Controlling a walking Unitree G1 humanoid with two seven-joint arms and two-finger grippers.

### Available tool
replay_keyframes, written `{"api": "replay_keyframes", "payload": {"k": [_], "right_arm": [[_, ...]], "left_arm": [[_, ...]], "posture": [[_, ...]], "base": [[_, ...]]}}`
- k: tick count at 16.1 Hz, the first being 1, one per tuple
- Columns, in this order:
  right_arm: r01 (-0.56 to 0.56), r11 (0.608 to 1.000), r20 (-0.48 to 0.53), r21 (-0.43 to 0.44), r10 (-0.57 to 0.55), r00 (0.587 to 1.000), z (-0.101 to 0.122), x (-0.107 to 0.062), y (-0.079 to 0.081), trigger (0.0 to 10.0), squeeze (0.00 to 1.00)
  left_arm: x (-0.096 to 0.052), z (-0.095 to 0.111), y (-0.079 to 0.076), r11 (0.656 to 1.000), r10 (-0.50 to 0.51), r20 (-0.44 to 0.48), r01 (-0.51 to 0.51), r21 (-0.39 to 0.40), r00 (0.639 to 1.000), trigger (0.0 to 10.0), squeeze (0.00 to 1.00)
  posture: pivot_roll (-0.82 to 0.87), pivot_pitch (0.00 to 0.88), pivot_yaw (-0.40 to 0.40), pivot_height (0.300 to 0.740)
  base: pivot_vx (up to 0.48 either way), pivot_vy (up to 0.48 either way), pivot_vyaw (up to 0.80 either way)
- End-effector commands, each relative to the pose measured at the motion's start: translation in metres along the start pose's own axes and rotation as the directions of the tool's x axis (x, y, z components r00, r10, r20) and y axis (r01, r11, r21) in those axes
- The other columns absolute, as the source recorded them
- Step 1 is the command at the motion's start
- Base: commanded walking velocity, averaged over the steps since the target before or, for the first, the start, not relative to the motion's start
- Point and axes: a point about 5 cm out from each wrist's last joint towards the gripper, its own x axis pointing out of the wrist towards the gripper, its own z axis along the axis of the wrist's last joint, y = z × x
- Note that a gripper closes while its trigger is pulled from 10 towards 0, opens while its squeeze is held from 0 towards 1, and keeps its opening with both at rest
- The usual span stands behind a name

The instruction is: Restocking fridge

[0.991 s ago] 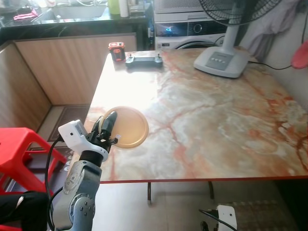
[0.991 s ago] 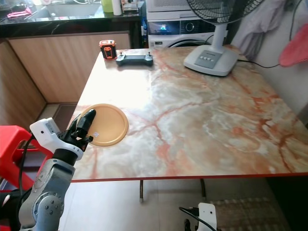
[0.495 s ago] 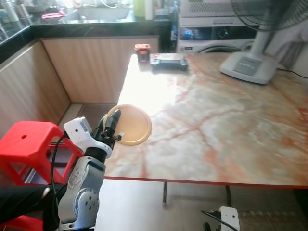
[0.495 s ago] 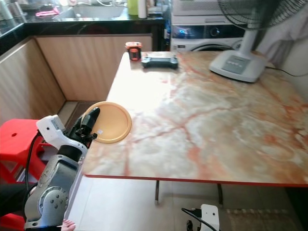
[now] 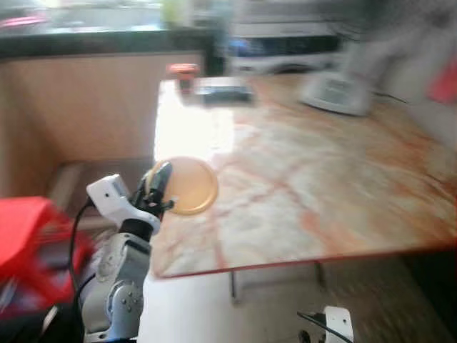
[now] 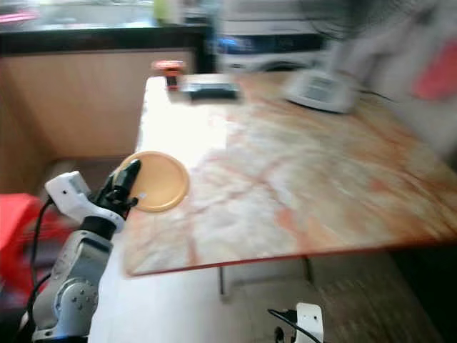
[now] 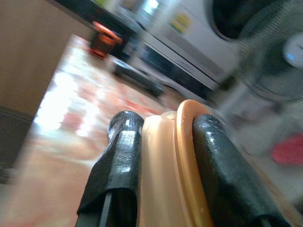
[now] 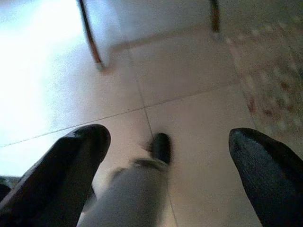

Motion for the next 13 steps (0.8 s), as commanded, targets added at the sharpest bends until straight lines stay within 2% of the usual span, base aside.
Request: {"api": "replay_keyframes", "payload": {"k": [1,13], "right_arm": [[-0.002,1.000,-0.002,0.008,0.002,1.000,0.0017,0.0005,0.0004,10.0,0.00],[-0.011,1.000,-0.004,0.000,0.011,1.000,0.0022,0.0005,0.0005,10.0,0.00]], "left_arm": [[0.0008,0.0015,-0.0020,1.000,-0.004,0.015,0.004,0.001,1.000,10.0,0.00],[0.0012,0.0013,-0.0025,1.000,-0.005,0.018,0.005,0.005,1.000,10.0,0.00]], "posture": [[0.07,0.000,0.017,0.740],[0.08,0.000,0.015,0.740]], "base": [[0.000,0.000,-0.80],[0.000,0.000,-0.80]]}}
